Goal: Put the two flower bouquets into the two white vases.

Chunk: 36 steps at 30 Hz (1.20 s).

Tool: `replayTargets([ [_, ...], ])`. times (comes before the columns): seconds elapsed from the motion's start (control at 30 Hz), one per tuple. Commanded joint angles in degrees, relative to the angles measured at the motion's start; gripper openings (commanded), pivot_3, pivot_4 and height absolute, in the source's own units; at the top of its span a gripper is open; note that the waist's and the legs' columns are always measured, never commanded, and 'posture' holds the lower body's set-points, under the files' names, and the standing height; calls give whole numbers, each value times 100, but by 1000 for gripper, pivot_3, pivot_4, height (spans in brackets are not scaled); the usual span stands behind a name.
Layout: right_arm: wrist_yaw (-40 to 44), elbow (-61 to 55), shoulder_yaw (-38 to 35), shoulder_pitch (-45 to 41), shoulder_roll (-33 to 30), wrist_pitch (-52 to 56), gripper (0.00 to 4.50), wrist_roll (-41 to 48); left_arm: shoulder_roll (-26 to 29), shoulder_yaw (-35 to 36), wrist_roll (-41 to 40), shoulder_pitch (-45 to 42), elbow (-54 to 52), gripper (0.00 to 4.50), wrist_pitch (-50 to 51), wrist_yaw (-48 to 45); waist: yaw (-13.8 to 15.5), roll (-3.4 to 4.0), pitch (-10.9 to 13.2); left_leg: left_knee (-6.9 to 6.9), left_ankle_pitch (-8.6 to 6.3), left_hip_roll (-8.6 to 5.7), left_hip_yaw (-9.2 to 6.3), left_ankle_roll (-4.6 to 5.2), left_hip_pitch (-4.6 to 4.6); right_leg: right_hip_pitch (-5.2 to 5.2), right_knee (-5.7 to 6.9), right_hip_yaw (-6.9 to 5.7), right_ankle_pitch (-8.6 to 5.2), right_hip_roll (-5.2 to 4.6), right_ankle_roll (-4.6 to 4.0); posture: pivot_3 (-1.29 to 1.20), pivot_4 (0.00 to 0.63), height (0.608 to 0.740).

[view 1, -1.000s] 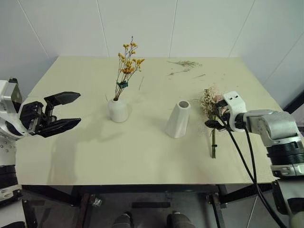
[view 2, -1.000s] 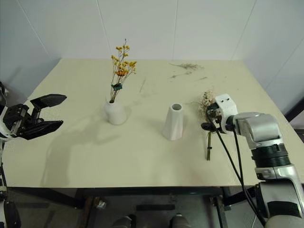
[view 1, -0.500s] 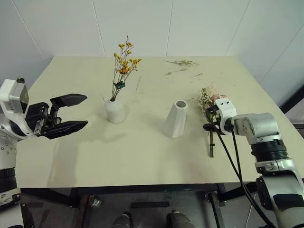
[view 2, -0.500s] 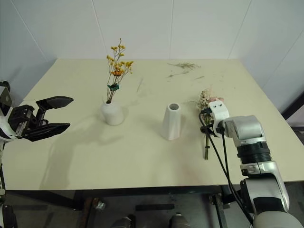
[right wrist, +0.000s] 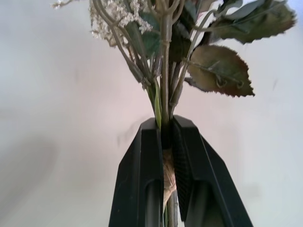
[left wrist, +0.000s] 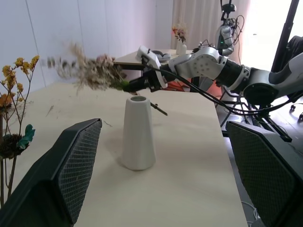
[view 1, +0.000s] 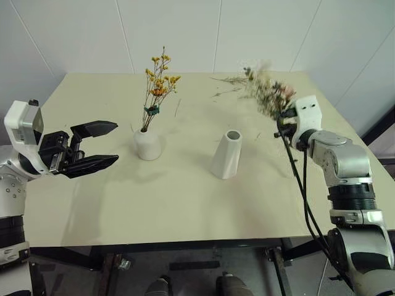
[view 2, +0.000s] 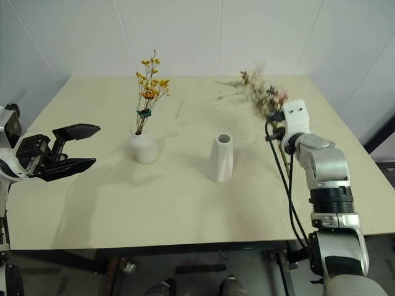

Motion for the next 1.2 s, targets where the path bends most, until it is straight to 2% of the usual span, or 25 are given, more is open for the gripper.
replayTargets([
  [0.03, -103, -533, -266, -97, 180, -978, 24, 51, -27, -42, -37, -196, 47, 4500, -76, 17, -1, 0, 0, 1, 0, 2, 0, 0, 0, 0, 0, 0, 0, 2, 0, 0, 150, 740],
  [0.13, -80, -853, -326, -116, 502, -1725, 24, 177, -114, -144, -18, -333, 127, 4500, -117, 5, 0, 0, 0, 1, 0, 4, 1, -1, 1, 0, 2, 1, 0, 5, 0, 0, 150, 740],
  [0.3, 65, -1508, -168, -108, 1200, -2275, 24, 592, -219, -249, 17, -428, 204, 4500, -165, 17, -4, 0, 0, 1, -3, 17, 2, -7, 1, 0, 3, 4, 0, 16, 0, 0, 150, 740],
  [0.53, 99, -2157, 11, -141, 1937, -2267, 24, 1205, -319, -247, -58, -307, 90, 4500, -124, 112, 5, 0, 0, 3, -6, 26, 2, -12, 1, 0, 5, 12, 1, 27, -2, 0, 150, 740],
  [1.2, 229, -2872, 37, 517, 1675, -1467, 24, 1771, -328, -271, -98, -283, 58, 4500, -42, 102, 7, 0, 0, 1, -6, 27, 3, -12, 2, -1, 2, 15, -1, 28, -7, 0, 150, 740],
])
